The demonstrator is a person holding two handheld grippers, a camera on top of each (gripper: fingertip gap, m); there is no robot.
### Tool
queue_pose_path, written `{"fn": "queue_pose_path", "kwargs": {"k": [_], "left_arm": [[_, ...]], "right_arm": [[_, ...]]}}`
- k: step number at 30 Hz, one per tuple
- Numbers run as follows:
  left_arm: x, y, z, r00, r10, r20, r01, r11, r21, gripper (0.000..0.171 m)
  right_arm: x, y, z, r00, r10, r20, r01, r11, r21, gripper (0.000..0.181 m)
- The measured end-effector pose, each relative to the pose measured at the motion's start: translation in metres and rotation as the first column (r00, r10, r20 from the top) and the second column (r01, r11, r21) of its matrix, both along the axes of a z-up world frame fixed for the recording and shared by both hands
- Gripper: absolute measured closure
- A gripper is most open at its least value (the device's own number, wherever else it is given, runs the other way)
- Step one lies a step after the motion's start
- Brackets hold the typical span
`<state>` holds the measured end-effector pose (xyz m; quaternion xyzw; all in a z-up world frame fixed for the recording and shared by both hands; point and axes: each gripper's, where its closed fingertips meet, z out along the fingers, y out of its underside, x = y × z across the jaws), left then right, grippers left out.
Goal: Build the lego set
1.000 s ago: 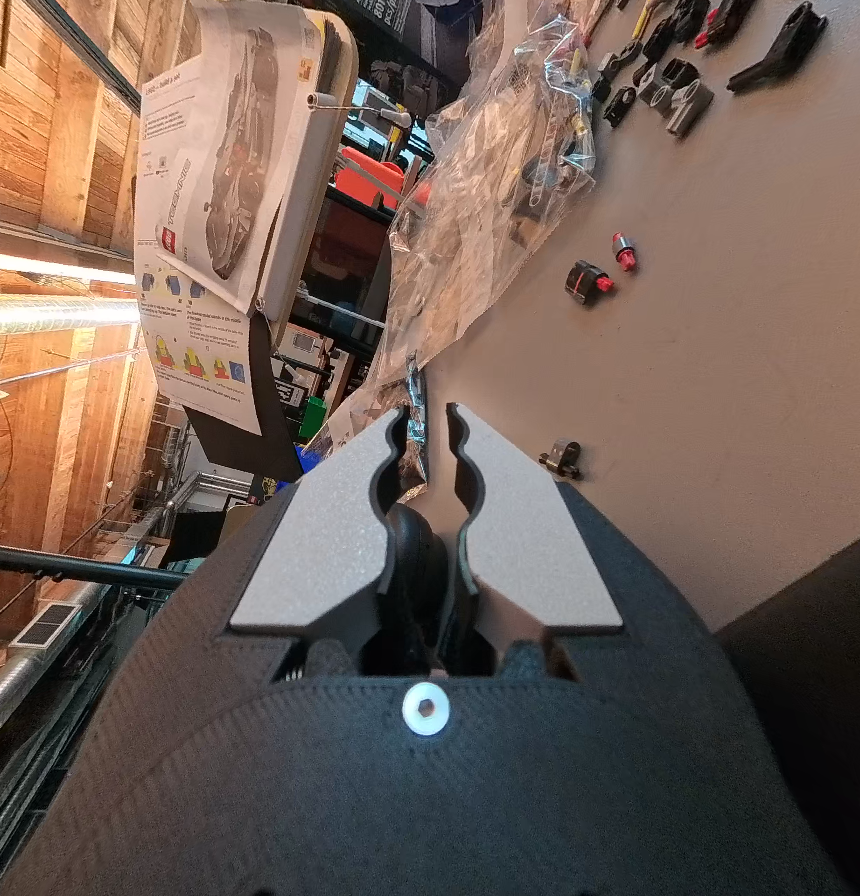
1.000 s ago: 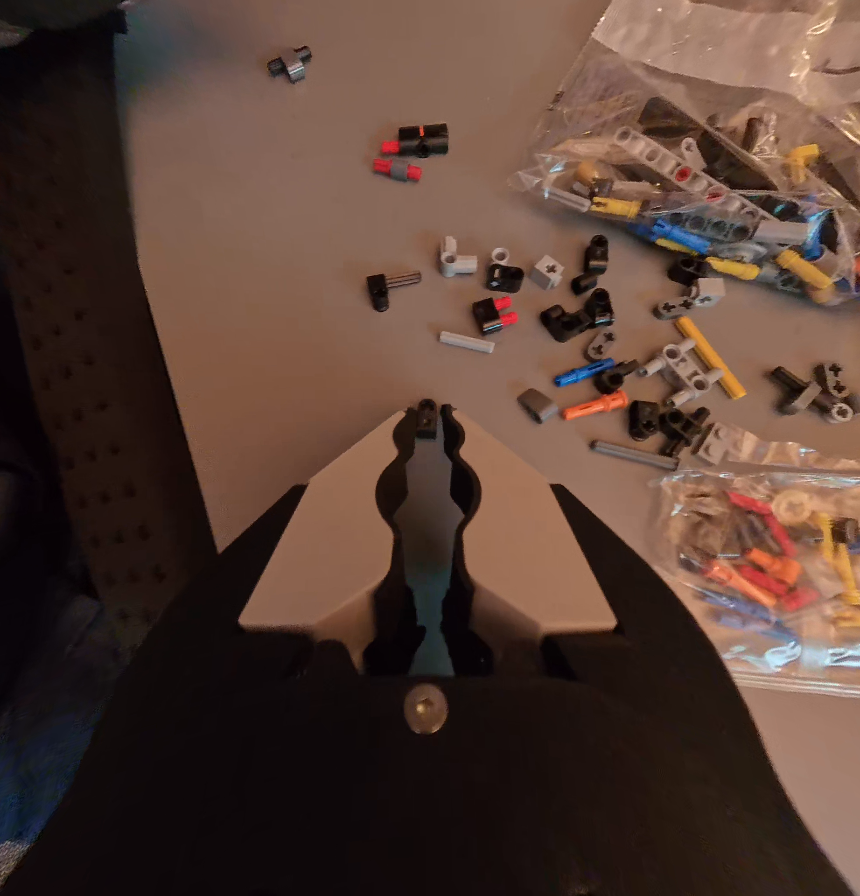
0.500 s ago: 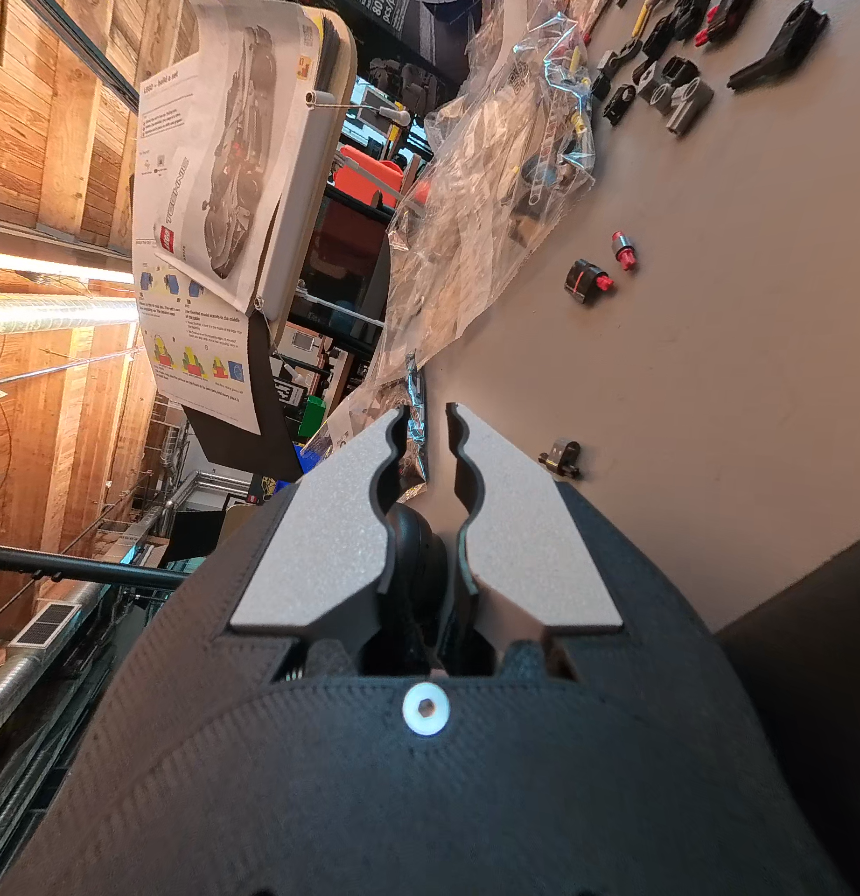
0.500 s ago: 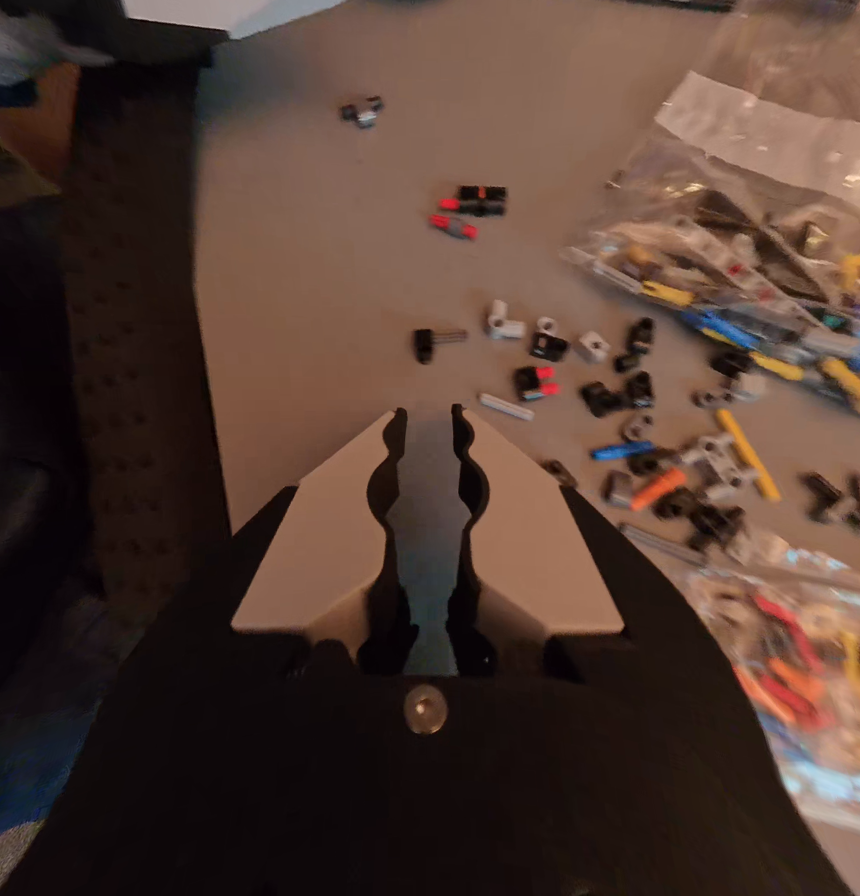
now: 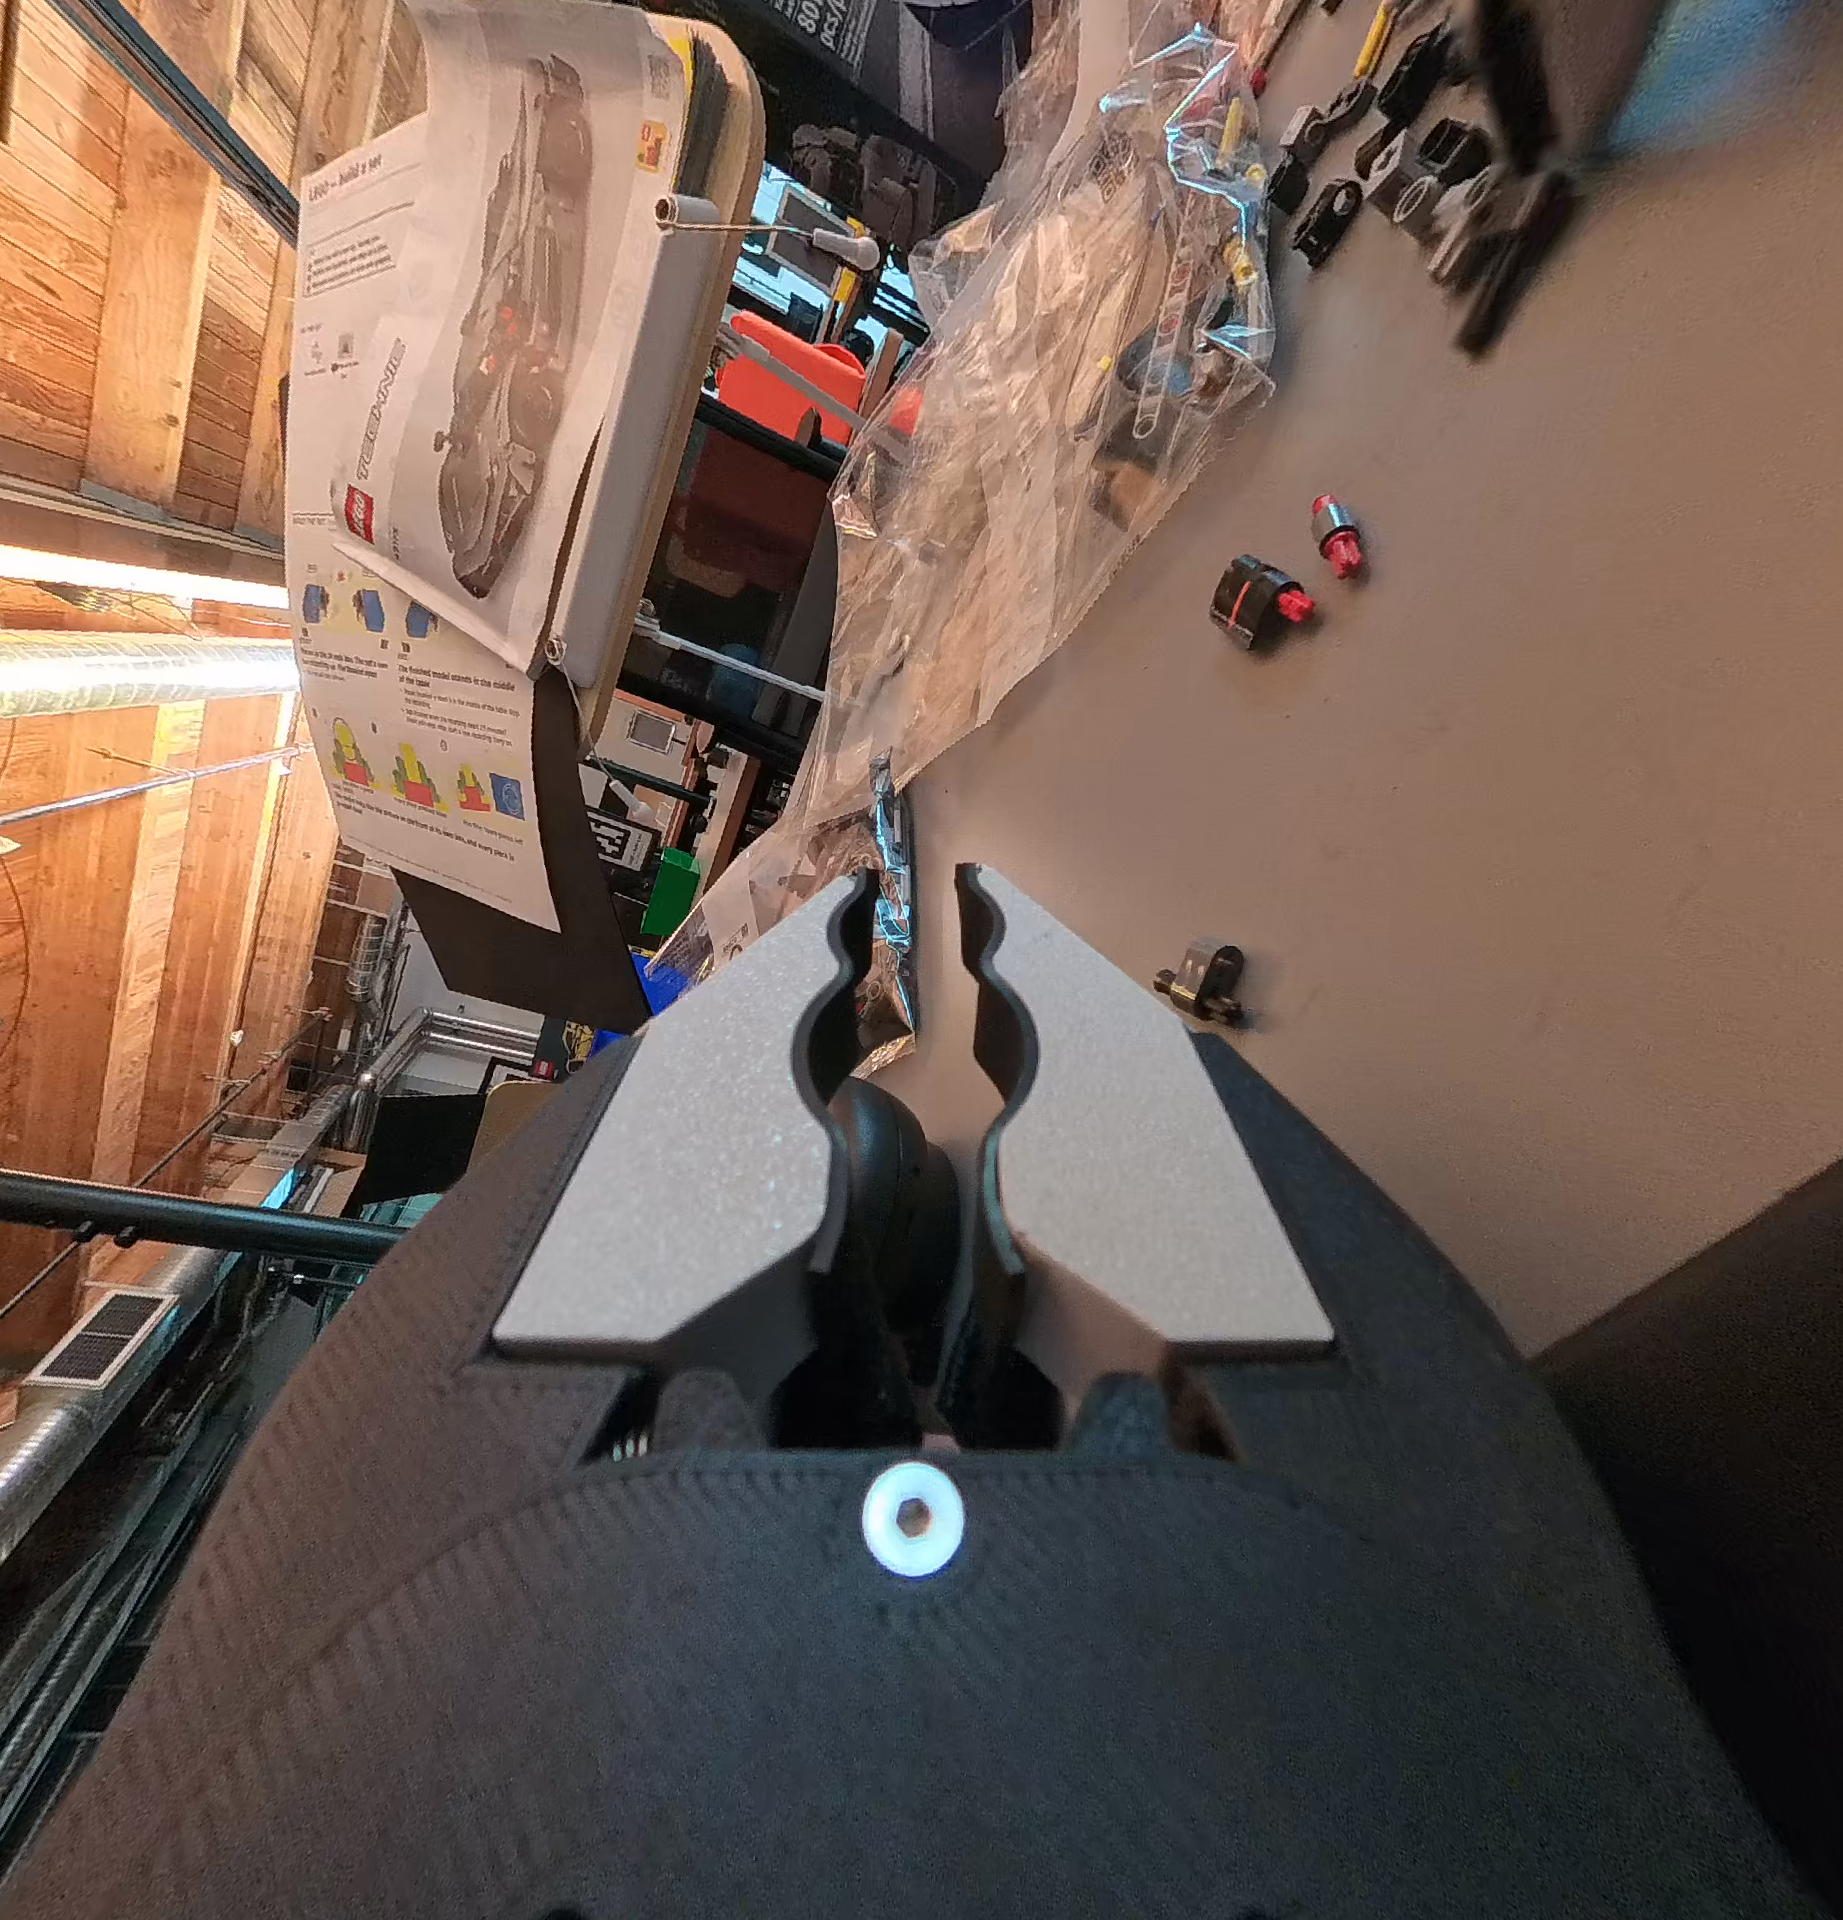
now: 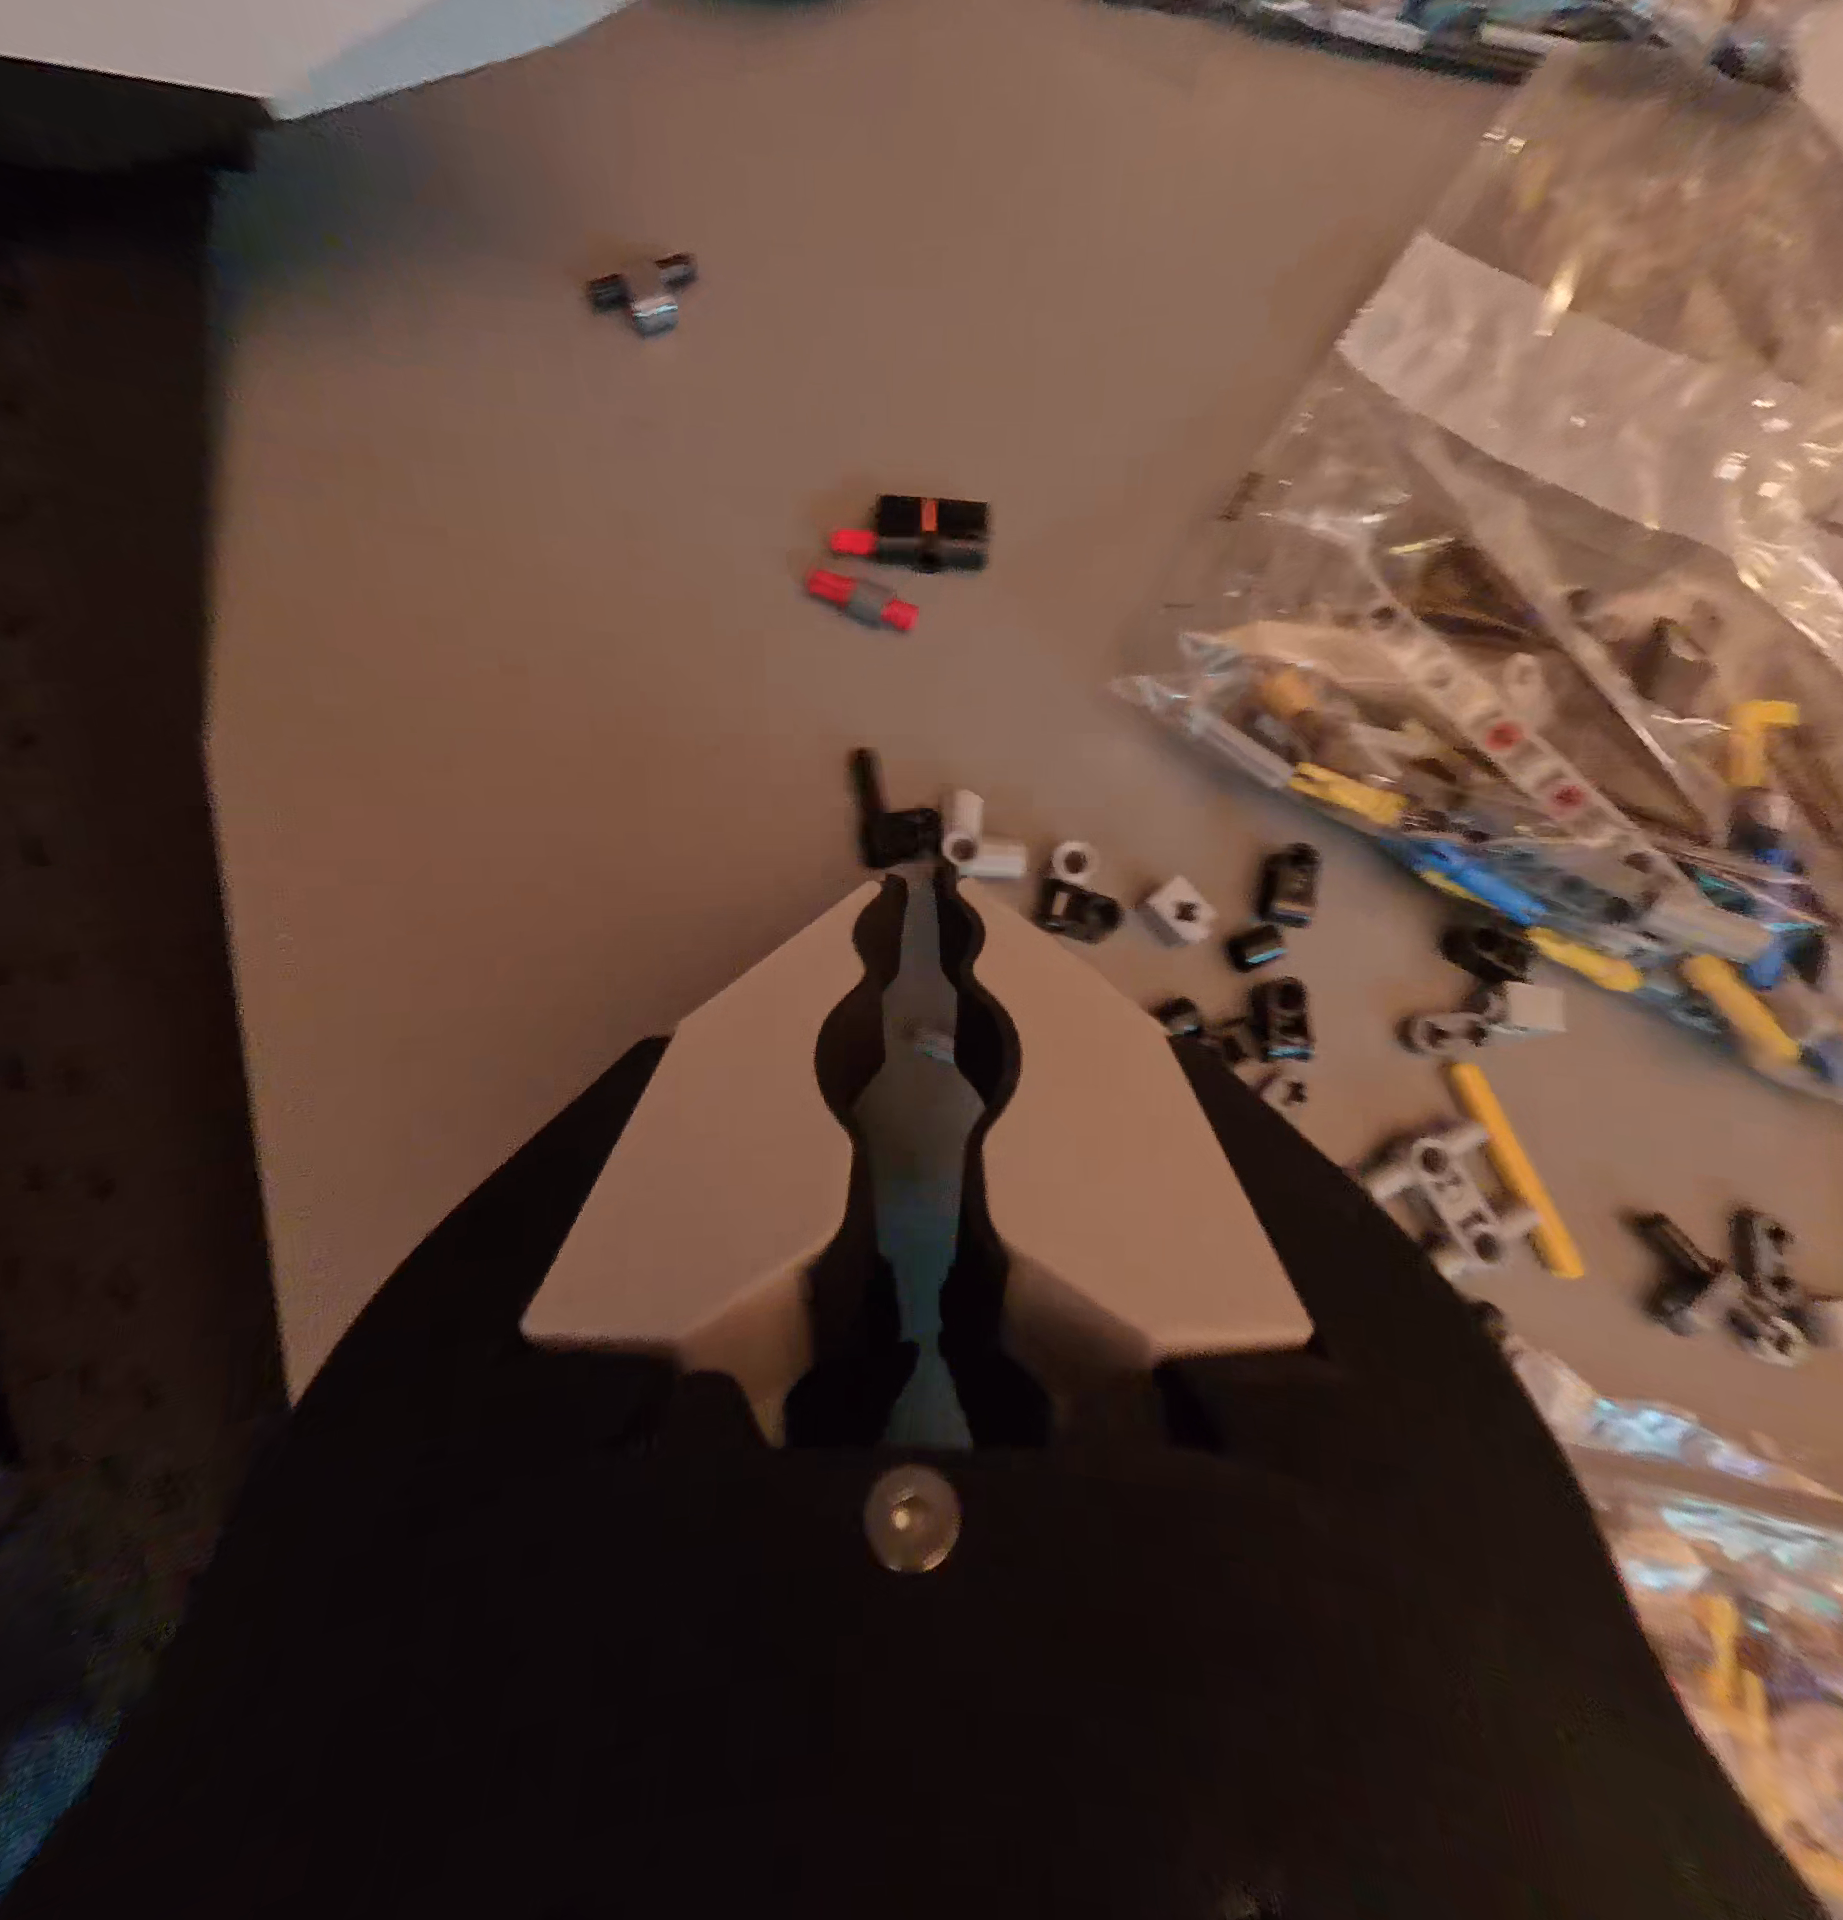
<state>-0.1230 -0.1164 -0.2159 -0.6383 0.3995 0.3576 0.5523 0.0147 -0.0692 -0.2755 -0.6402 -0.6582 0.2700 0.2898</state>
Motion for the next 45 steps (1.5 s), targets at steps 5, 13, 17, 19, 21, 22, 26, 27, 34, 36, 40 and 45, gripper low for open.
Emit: {"fn": "queue_pose_path", "kwargs": {"k": [5, 13, 17, 19, 21, 22, 26, 27, 34, 36, 40, 45], "left_arm": [[0.0, 0.0, 0.001, 1.0, -0.001, 0.003, 0.001, 1.0, 0.005, 0.157], [-0.002, -0.001, 0.005, 1.0, 0.007, 0.022, -0.007, 1.0, 0.03, 0.155], [-0.006, -0.001, 0.011, 0.998, 0.013, 0.06, -0.017, 0.998, 0.06, 0.155], [-0.006, -0.001, 0.014, 0.997, 0.01, 0.078, -0.015, 0.997, 0.073, 0.155], [-0.007, -0.003, 0.019, 0.996, 0.006, 0.089, -0.015, 0.995, 0.1, 0.155], [-0.007, -0.004, 0.021, 0.996, 0.003, 0.095, -0.014, 0.994, 0.111, 0.156], [-0.009, -0.008, 0.029, 0.991, -0.008, 0.136, -0.013, 0.988, 0.154, 0.155], [-0.01, -0.008, 0.03, 0.99, -0.009, 0.143, -0.014, 0.988, 0.156, 0.155], [-0.009, -0.007, 0.027, 0.993, -0.001, 0.121, -0.016, 0.99, 0.142, 0.153], [-0.009, -0.007, 0.026, 0.994, -0.001, 0.112, -0.015, 0.99, 0.139, 0.153], [-0.005, -0.006, 0.02, 0.998, -0.012, 0.069, 0.003, 0.993, 0.122, 0.153], [-0.004, -0.003, 0.014, 0.998, -0.011, 0.057, 0.006, 0.996, 0.084, 0.153]], "right_arm": [[-0.013, -0.019, 0.013, 0.997, 0.077, -0.026, -0.078, 0.997, -0.015, 0.171], [-0.06, -0.077, 0.015, 0.971, 0.234, -0.056, -0.238, 0.969, -0.072, 0.172], [-0.087, -0.088, 0.006, 0.975, 0.22, -0.04, -0.223, 0.969, -0.108, 0.175], [-0.096, -0.088, 0.0, 0.981, 0.195, -0.006, -0.194, 0.972, -0.135, 0.176], [-0.105, -0.087, 0.0, 0.983, 0.185, -0.008, -0.184, 0.972, -0.146, 0.178], [-0.109, -0.087, 0.0, 0.983, 0.185, -0.008, -0.185, 0.972, -0.147, 0.179], [-0.126, -0.085, 0.0, 0.985, 0.171, -0.008, -0.171, 0.975, -0.141, 0.181], [-0.13, -0.083, 0.0, 0.987, 0.16, -0.008, -0.16, 0.977, -0.139, 0.181], [-0.148, -0.03, 0.001, 1.0, 0.002, 0.0, -0.002, 0.998, -0.063, 0.181], [-0.144, -0.023, 0.005, 1.0, -0.02, 0.01, 0.021, 0.997, -0.069, 0.181], [-0.117, -0.026, 0.035, 0.995, -0.001, -0.097, -0.004, 0.998, -0.055, 0.181], [-0.041, -0.024, 0.055, 0.987, -0.038, -0.154, 0.025, 0.996, -0.085, 0.175]]}}
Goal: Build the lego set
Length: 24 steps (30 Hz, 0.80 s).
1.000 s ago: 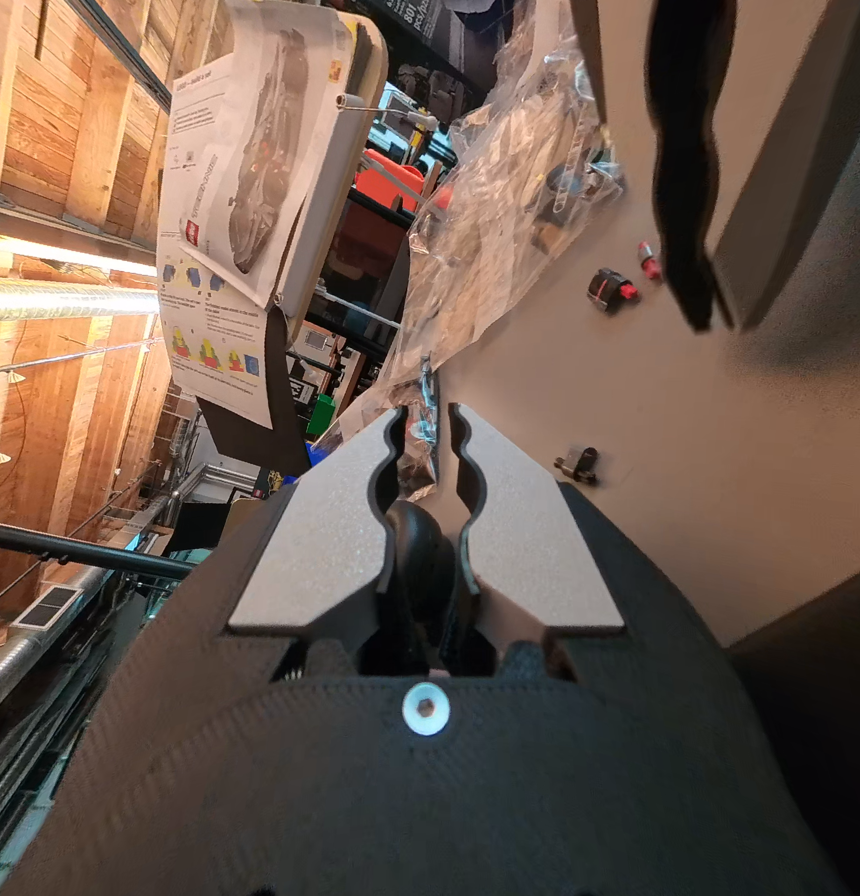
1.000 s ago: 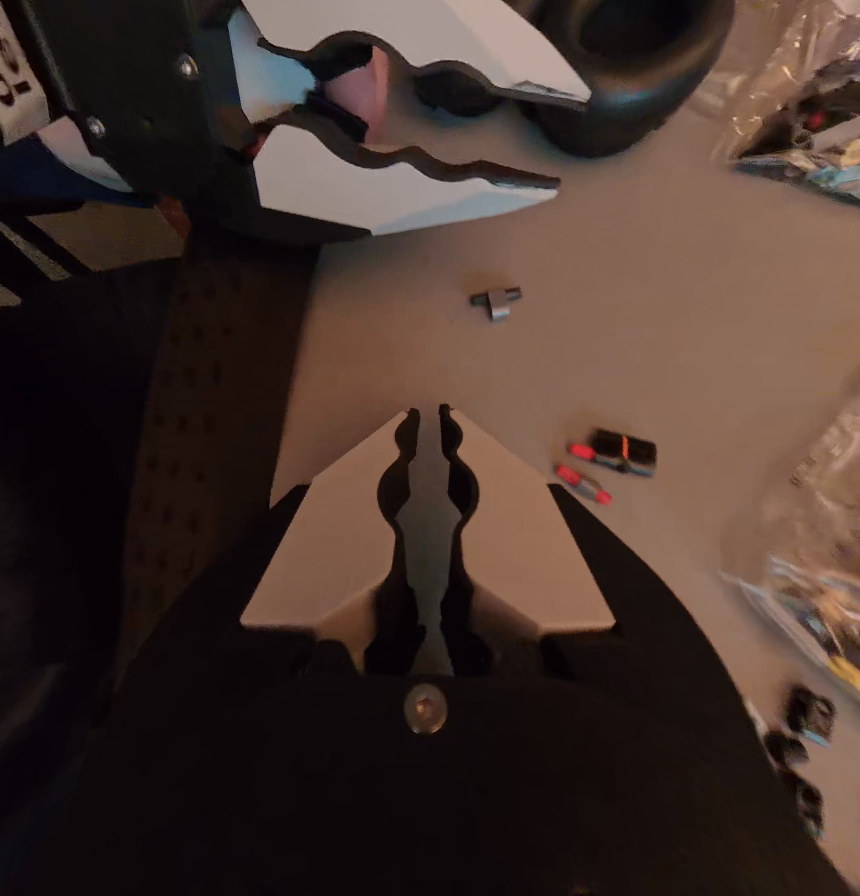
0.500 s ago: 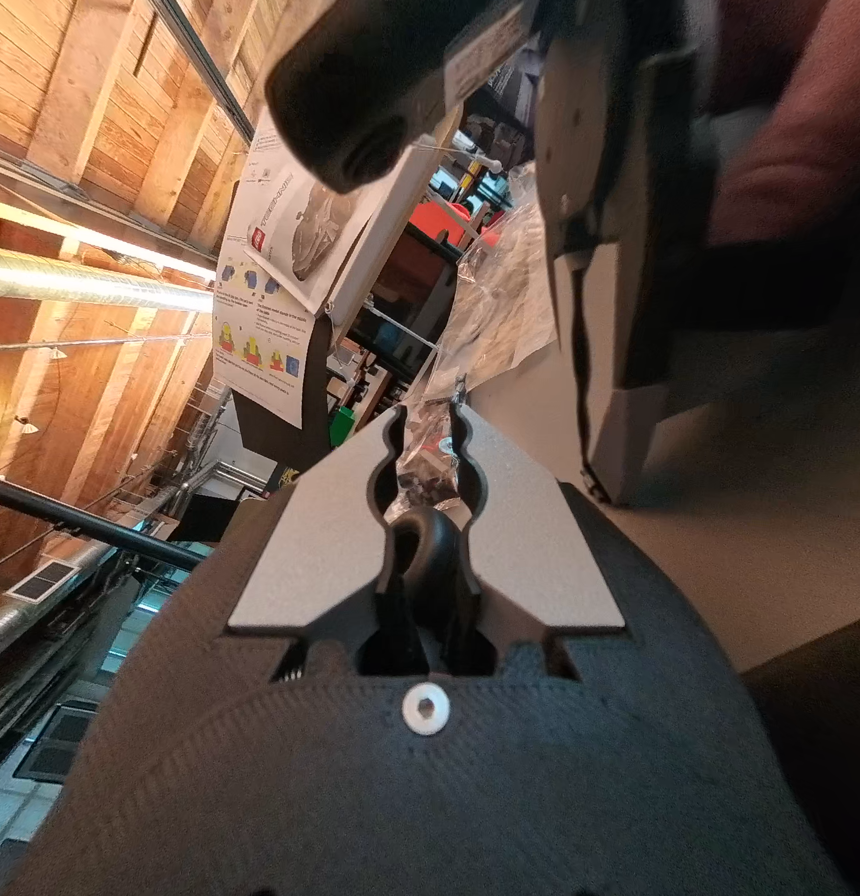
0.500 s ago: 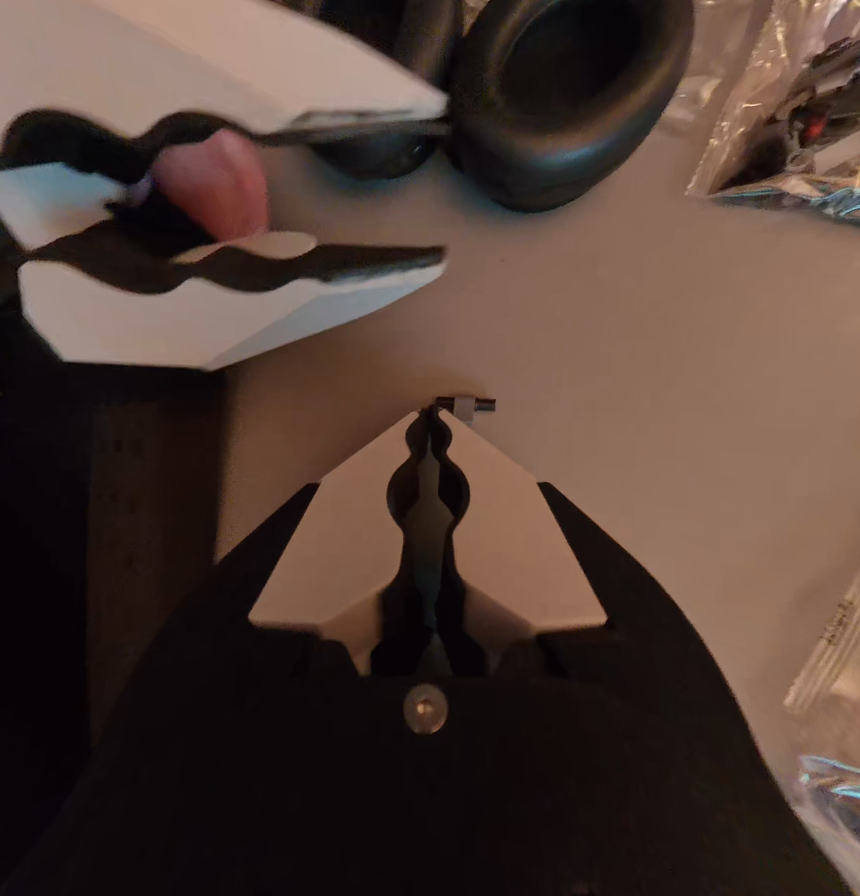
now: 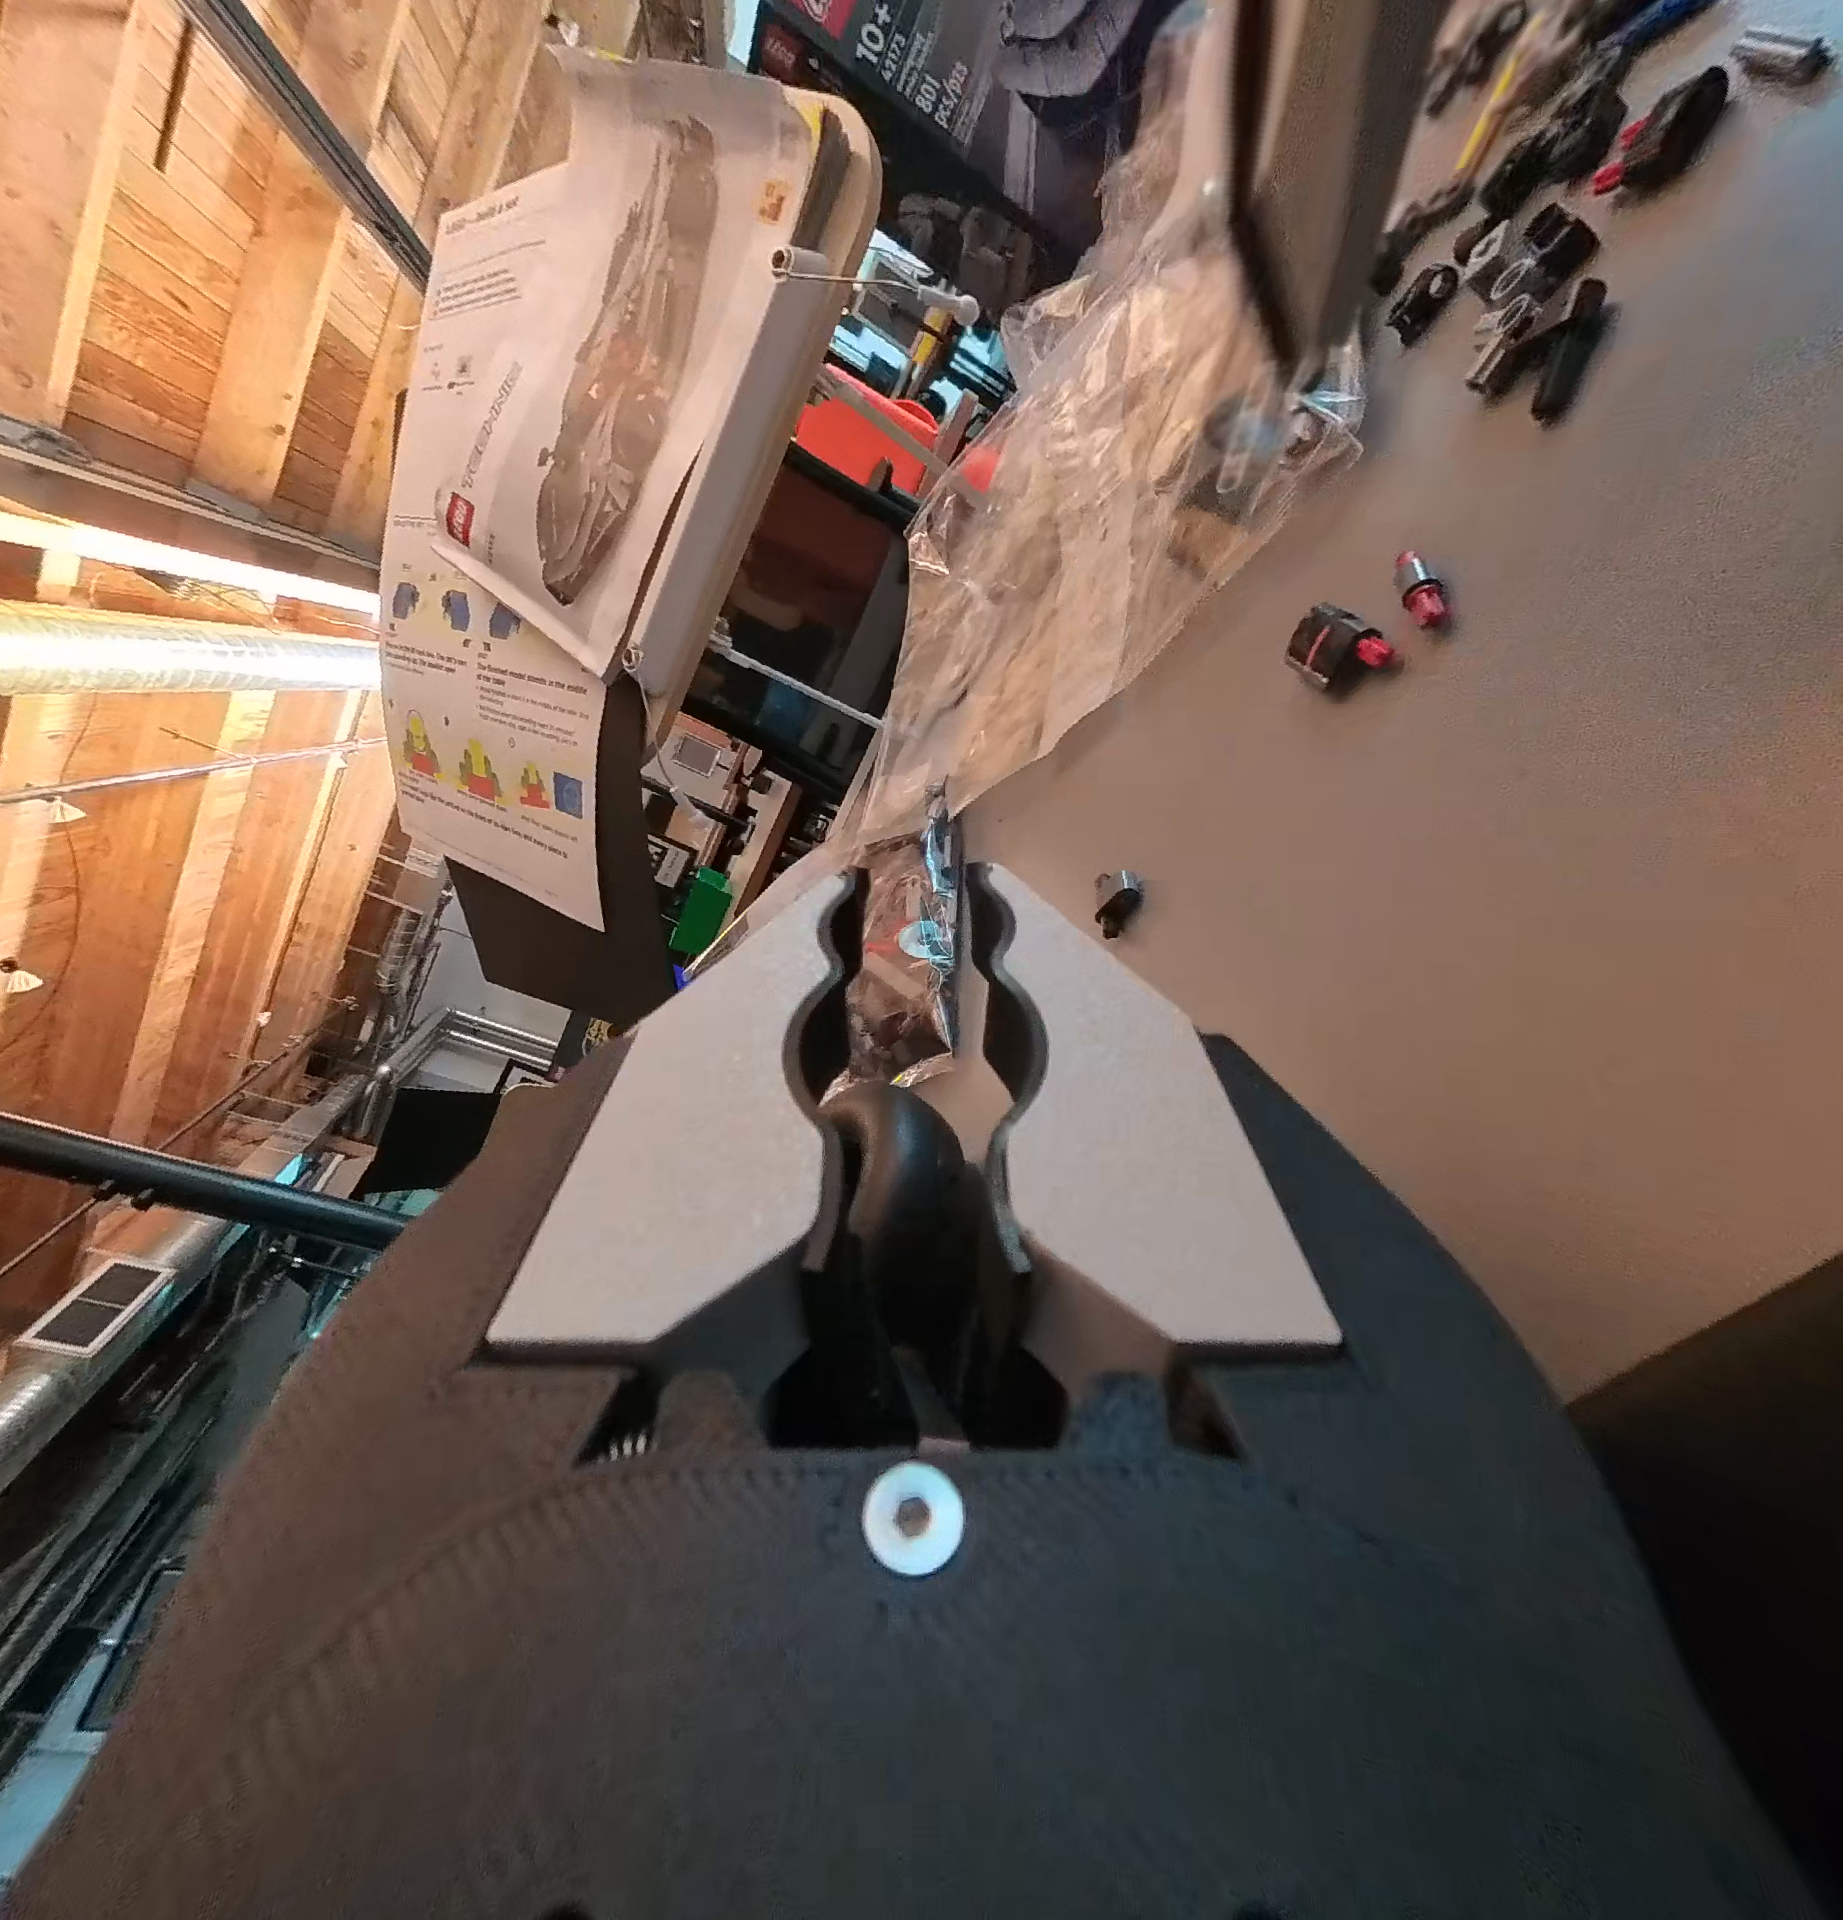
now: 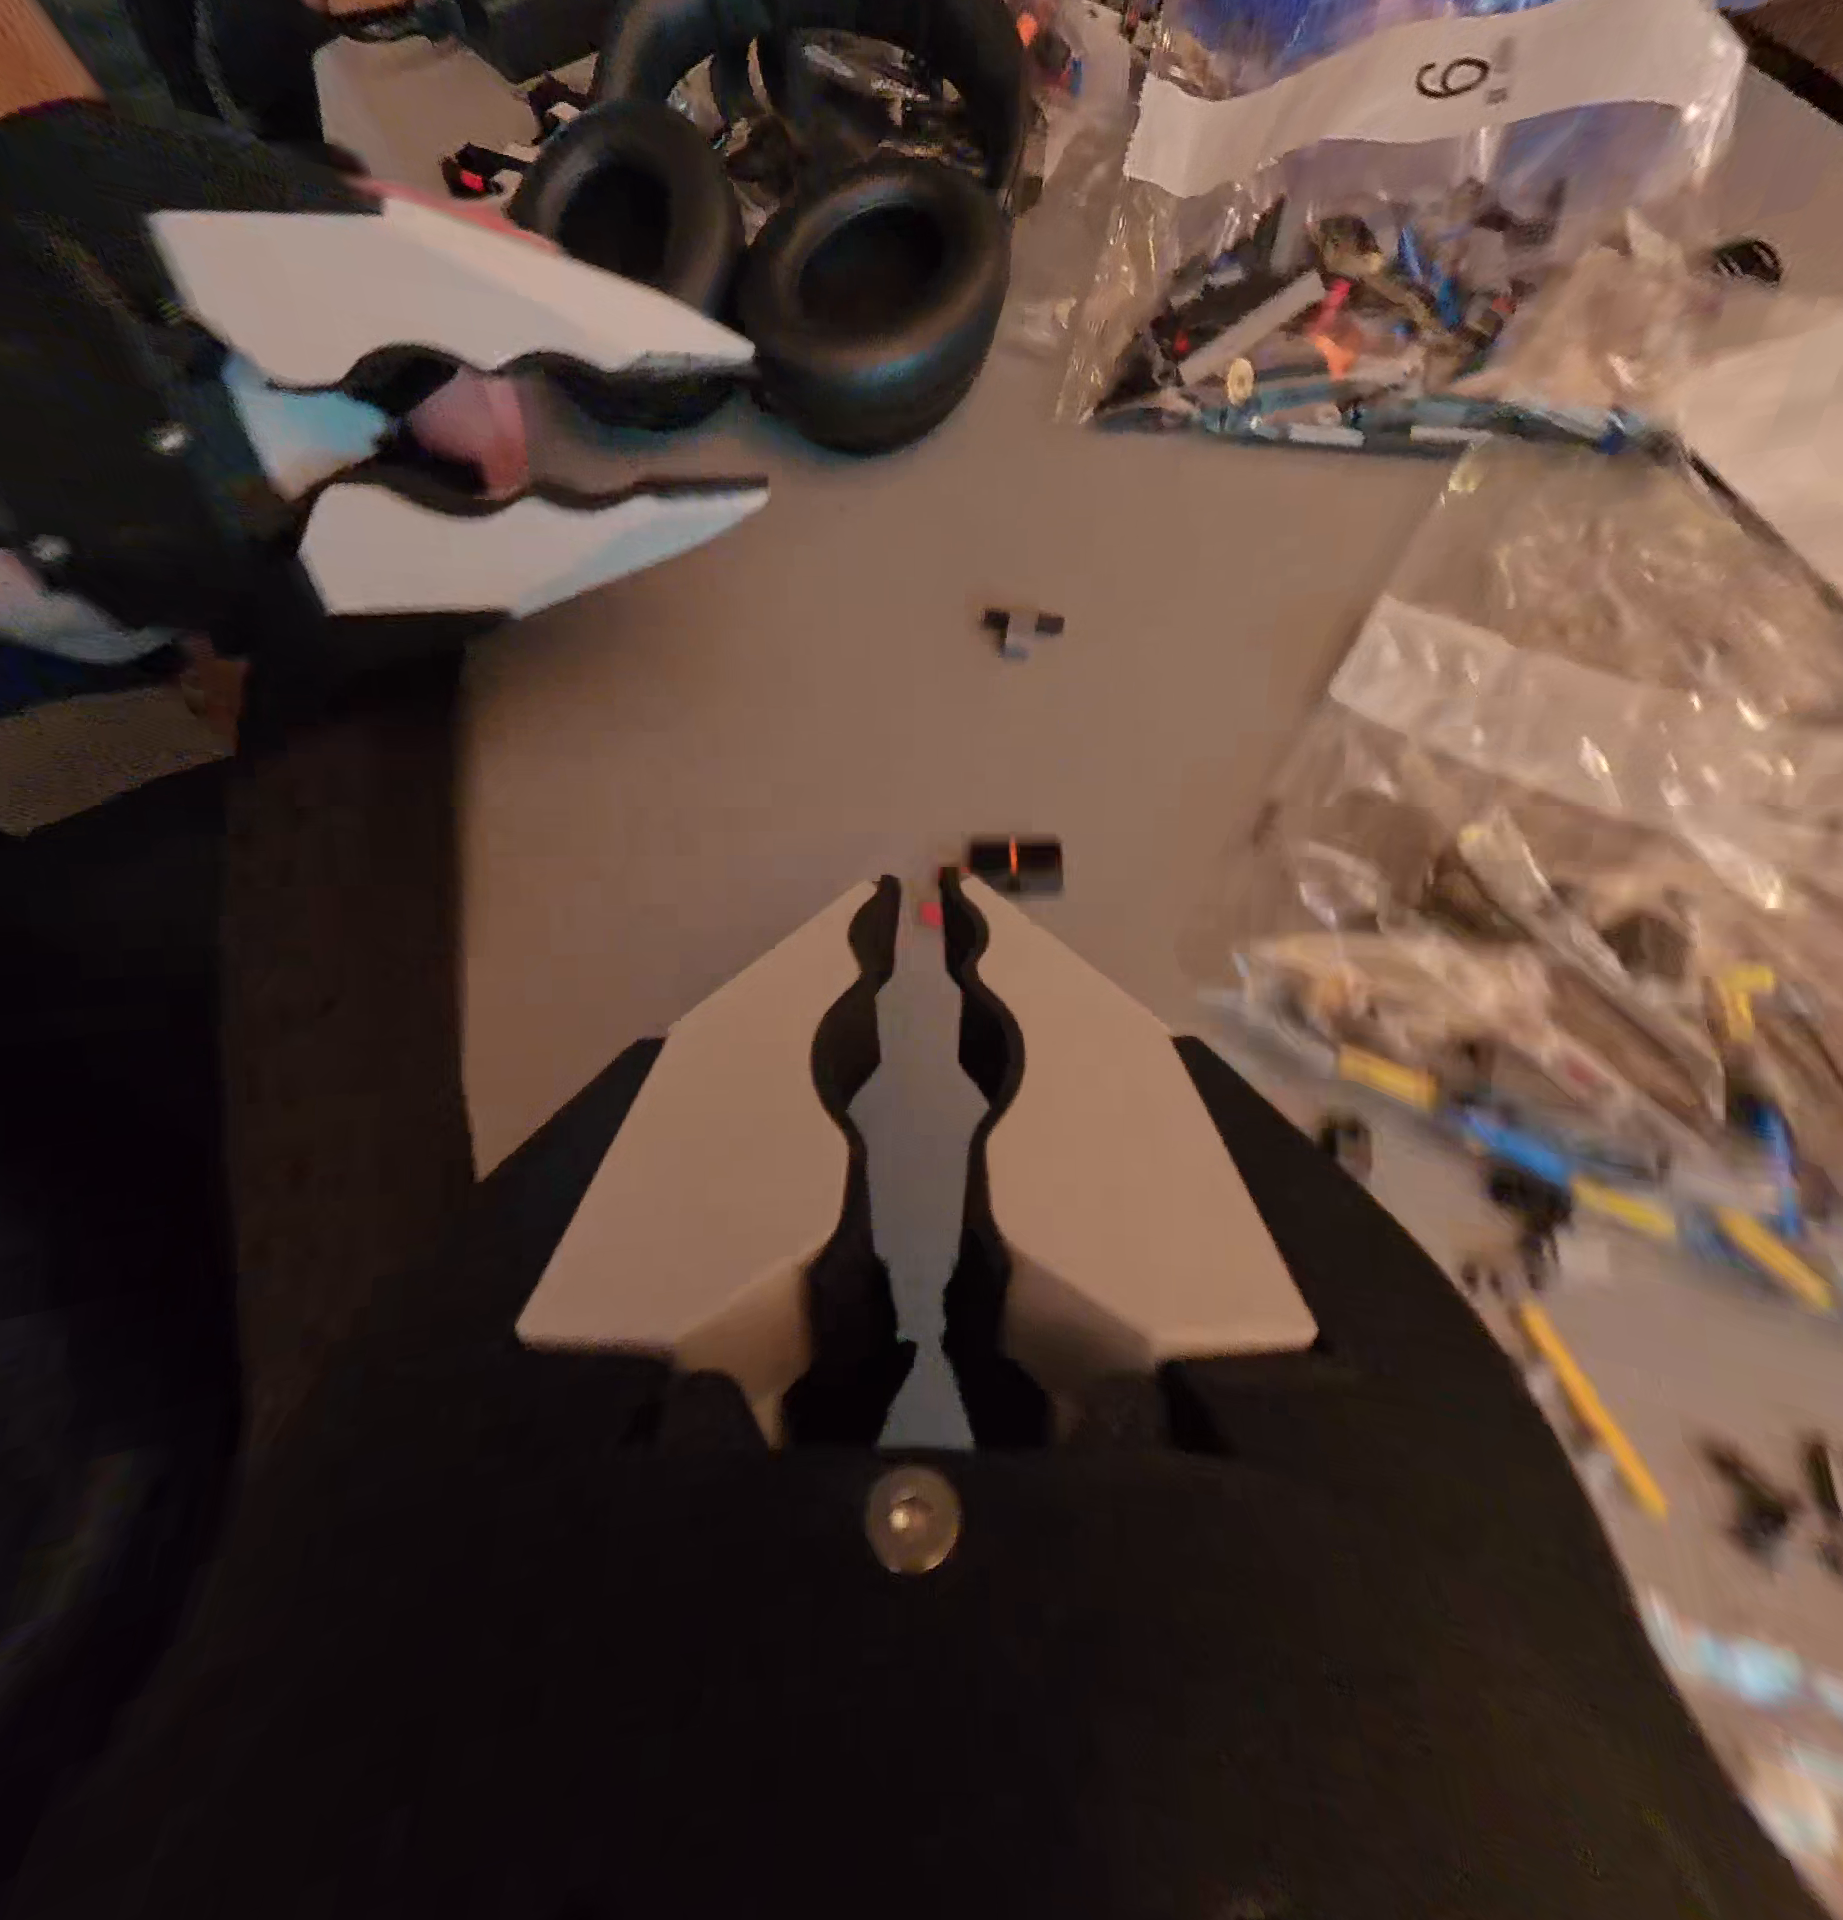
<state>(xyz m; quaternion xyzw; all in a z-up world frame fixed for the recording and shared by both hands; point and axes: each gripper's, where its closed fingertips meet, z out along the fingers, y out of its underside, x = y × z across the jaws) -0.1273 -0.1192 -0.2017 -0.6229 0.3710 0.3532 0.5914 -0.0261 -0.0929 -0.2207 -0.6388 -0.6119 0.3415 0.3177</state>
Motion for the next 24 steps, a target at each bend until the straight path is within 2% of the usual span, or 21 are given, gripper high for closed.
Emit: {"fn": "queue_pose_path", "kwargs": {"k": [4, 7, 13, 18, 24], "left_arm": [[0.0, 0.001, -0.002, 1.0, 0.007, -0.016, -0.008, 1.0, -0.008, 0.153], [-0.001, 0.001, -0.001, 1.0, 0.019, -0.023, -0.019, 1.0, -0.002, 0.155], [-0.002, 0.001, -0.001, 0.999, 0.028, -0.033, -0.028, 1.0, 0.0, 0.155], [-0.002, 0.001, -0.001, 0.999, 0.029, -0.031, -0.029, 1.0, -0.001, 0.156], [-0.002, 0.0, 0.0, 0.999, 0.023, -0.027, -0.023, 1.0, 0.008, 0.156]], "right_arm": [[0.059, -0.001, -0.011, 1.0, -0.002, 0.027, 0.004, 0.998, -0.065, 0.179], [0.07, -0.001, -0.023, 0.998, 0.001, 0.064, 0.004, 0.996, -0.084, 0.181], [0.044, 0.002, -0.054, 0.984, 0.041, 0.171, -0.029, 0.997, -0.074, 0.181], [0.006, -0.004, -0.055, 0.98, 0.109, 0.167, -0.094, 0.991, -0.094, 0.181], [-0.022, 0.009, -0.056, 0.976, 0.108, 0.188, -0.099, 0.994, -0.056, 0.181]]}}
